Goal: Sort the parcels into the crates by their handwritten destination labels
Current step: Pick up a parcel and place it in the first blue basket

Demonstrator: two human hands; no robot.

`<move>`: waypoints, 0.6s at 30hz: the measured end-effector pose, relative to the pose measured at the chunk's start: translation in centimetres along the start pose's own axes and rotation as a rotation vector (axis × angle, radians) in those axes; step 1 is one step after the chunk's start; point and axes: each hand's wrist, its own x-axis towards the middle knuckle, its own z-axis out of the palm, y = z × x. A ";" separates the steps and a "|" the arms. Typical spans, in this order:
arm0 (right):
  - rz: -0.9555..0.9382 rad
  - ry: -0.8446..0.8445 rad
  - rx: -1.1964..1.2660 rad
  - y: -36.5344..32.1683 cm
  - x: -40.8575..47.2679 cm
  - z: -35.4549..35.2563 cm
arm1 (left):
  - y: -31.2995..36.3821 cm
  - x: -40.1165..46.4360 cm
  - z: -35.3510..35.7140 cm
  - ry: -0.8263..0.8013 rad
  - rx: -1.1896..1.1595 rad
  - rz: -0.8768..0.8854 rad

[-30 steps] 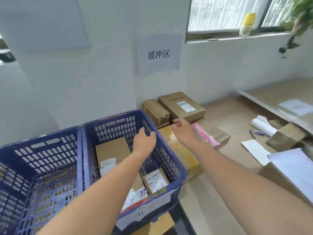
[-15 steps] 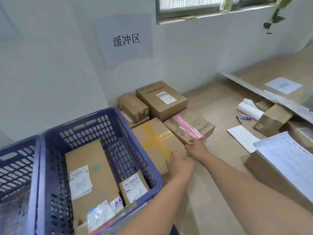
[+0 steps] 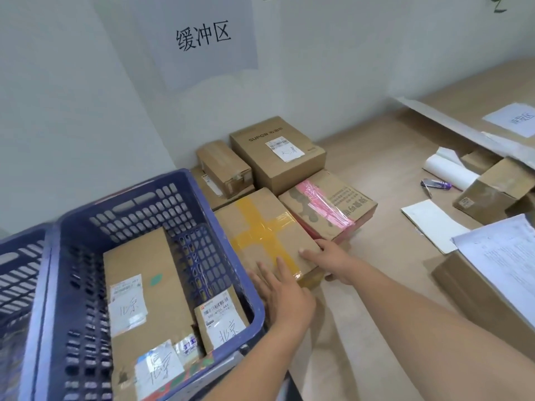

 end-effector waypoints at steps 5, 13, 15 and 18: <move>-0.035 -0.027 0.036 -0.1 0.0 0.1 | -0.4 0.2 0.4 0.020 0.037 0.009; -0.040 0.013 -0.011 0.7 -1.8 -0.8 | -0.1 -1.2 -0.1 0.064 0.168 0.197; -0.030 0.007 -0.028 1.0 -3.0 -1.5 | 0.0 -1.9 -0.4 0.089 0.199 0.248; 0.004 -0.005 -0.047 1.6 -5.1 -2.7 | 0.1 -3.5 -0.8 0.114 0.237 0.317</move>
